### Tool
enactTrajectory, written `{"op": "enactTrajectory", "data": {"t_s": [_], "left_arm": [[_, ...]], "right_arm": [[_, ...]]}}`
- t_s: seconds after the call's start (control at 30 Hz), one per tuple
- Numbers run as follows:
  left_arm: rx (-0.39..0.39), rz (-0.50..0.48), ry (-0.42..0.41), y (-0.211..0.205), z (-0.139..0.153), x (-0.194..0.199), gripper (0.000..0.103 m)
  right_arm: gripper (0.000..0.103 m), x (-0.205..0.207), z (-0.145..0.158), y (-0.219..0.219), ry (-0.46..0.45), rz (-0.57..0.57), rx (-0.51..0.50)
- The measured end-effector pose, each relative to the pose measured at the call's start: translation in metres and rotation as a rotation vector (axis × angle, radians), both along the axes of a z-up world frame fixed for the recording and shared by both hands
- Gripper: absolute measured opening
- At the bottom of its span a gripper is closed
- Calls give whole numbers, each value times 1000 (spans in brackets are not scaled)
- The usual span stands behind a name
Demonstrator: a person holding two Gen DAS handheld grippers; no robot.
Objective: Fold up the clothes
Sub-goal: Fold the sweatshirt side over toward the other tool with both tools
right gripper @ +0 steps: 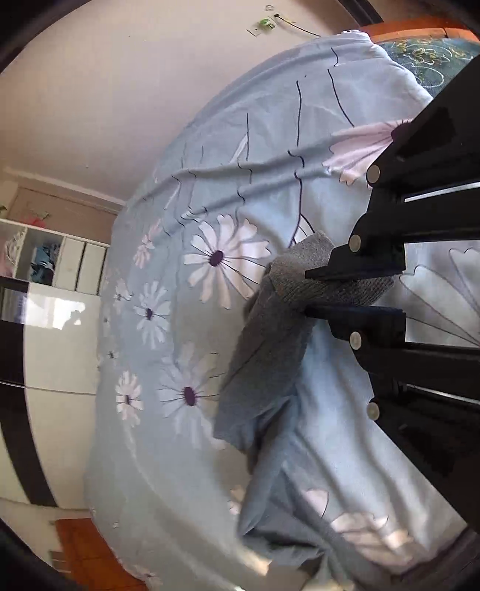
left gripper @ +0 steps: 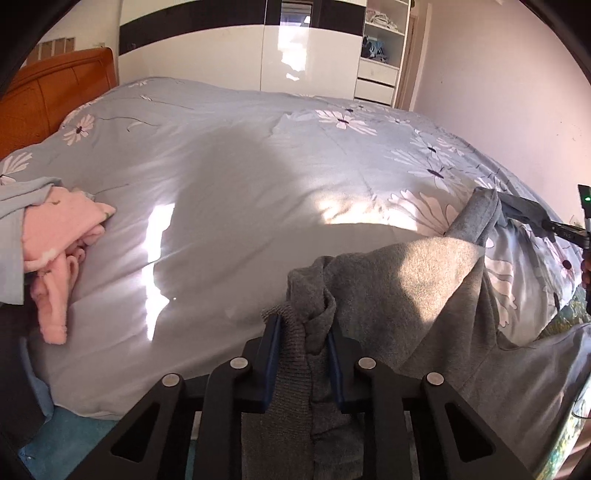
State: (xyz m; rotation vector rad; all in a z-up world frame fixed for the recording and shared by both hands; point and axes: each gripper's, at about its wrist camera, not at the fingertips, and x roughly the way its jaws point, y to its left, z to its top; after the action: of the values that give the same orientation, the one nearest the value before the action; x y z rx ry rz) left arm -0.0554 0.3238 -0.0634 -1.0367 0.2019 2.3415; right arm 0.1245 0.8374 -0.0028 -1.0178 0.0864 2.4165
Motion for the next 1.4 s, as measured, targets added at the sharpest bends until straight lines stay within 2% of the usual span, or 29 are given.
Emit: {"op": "enactTrajectory", "data": {"t_s": [0.13,0.2,0.27,0.3,0.4,0.5,0.6,0.67,0.7,0.73,0.8,0.9,0.97,1.07,1.13,1.2,1.3,1.37,1.4], "left_arm": [[91,40,47,-34,36,22,23],[122,50,53,-49,49,25,23],[109,65,69,-55,54,21,23],[99,75,71,-55,52,16,23],[82,109,3,-50,27,-4,23],[54,148,-55,-43,-7,-23,23],[53,174,-114,-41,-26,-38,23],[61,175,-135,-41,-27,-42,23],[57,172,-138,-40,-27,-43,23],[49,167,-134,-39,-26,-42,23],[36,160,-121,-37,-27,-40,25],[45,167,-123,-38,-29,-39,26],[52,173,-126,-38,-30,-40,26],[41,178,-116,-35,-29,-37,26],[22,174,-99,-33,-27,-34,26],[8,170,-85,-31,-25,-30,26],[4,168,-83,-32,-23,-29,26],[7,172,-85,-32,-23,-28,26],[10,176,-87,-32,-23,-28,26]], "right_arm": [[12,58,77,5,175,-4,-24],[12,70,105,10,190,-19,-13],[12,80,131,17,190,-38,-7],[12,74,130,25,136,-61,-26],[12,50,92,60,-16,-147,-167],[12,28,32,83,-82,-224,-245],[13,18,-12,96,-79,-276,-311],[17,18,-13,96,-19,-273,-293],[31,18,-13,96,10,-271,-284],[52,18,-13,95,40,-269,-275],[66,24,-3,91,109,-249,-242],[66,41,10,80,146,-208,-210],[66,47,-4,75,107,-176,-290],[65,45,-43,68,28,-154,-420],[64,41,-64,65,11,-157,-478],[64,36,-79,67,10,-192,-532],[64,33,-85,73,73,-250,-582],[53,33,-84,76,118,-275,-599],[34,32,-83,78,139,-284,-609]]}}
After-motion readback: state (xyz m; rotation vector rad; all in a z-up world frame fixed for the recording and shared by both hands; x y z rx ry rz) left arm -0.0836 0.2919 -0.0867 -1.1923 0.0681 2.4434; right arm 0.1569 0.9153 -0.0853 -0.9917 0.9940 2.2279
